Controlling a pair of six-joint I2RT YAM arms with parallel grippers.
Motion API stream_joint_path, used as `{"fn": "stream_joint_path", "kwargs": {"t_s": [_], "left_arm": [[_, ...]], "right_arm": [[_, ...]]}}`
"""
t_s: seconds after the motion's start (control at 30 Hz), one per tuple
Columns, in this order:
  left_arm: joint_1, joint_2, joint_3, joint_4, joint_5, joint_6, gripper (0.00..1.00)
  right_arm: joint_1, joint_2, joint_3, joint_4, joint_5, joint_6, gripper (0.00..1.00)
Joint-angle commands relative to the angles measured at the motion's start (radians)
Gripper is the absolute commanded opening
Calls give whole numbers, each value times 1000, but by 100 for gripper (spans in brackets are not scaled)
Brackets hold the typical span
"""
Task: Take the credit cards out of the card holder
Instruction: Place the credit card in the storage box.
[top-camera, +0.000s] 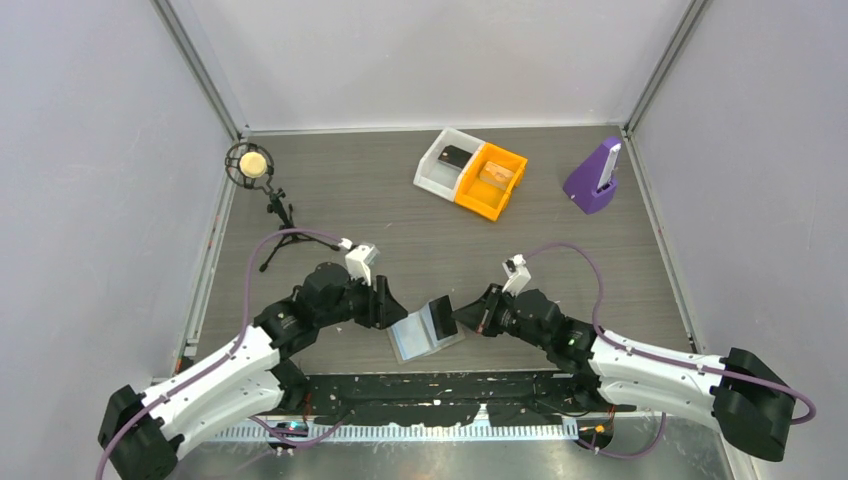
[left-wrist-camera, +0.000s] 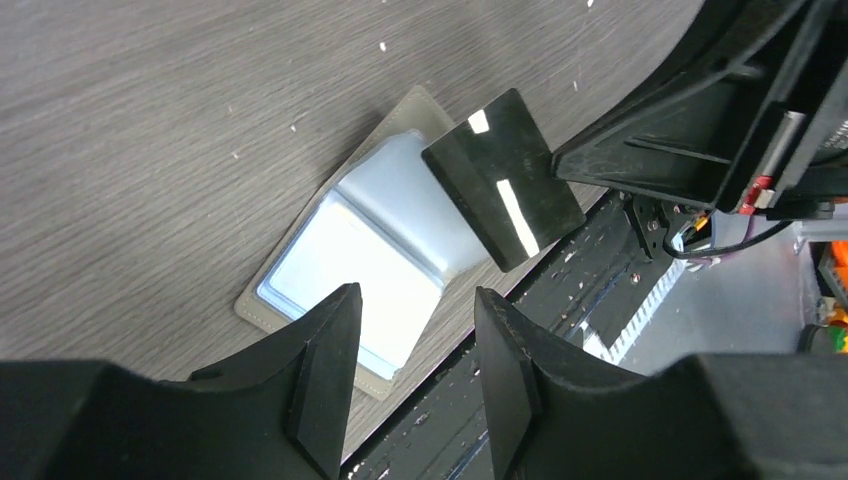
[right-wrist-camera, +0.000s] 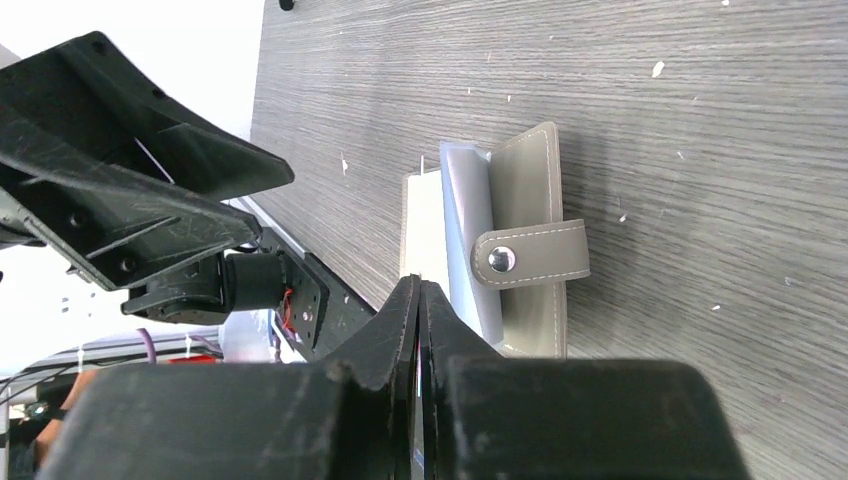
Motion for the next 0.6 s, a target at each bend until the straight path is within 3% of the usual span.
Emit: {"fn": "stream_joint_path", "kwargs": {"t_s": [0.0, 0.27, 0.4, 0.57], "left_arm": [[-72, -58, 46, 0, -123, 104, 48], [-368, -86, 126, -23, -463, 283, 51], [-536, -39, 160, -20, -645, 379, 54], [-667, 64, 185, 19, -783, 466, 59]], "right_arm": [[-3, -18, 41, 4, -5, 53, 5], [-4, -5, 44, 66, -46, 128, 5], [-4, -7, 46, 85, -46, 158, 5], [-4, -15, 23, 151, -80, 211, 5]]}}
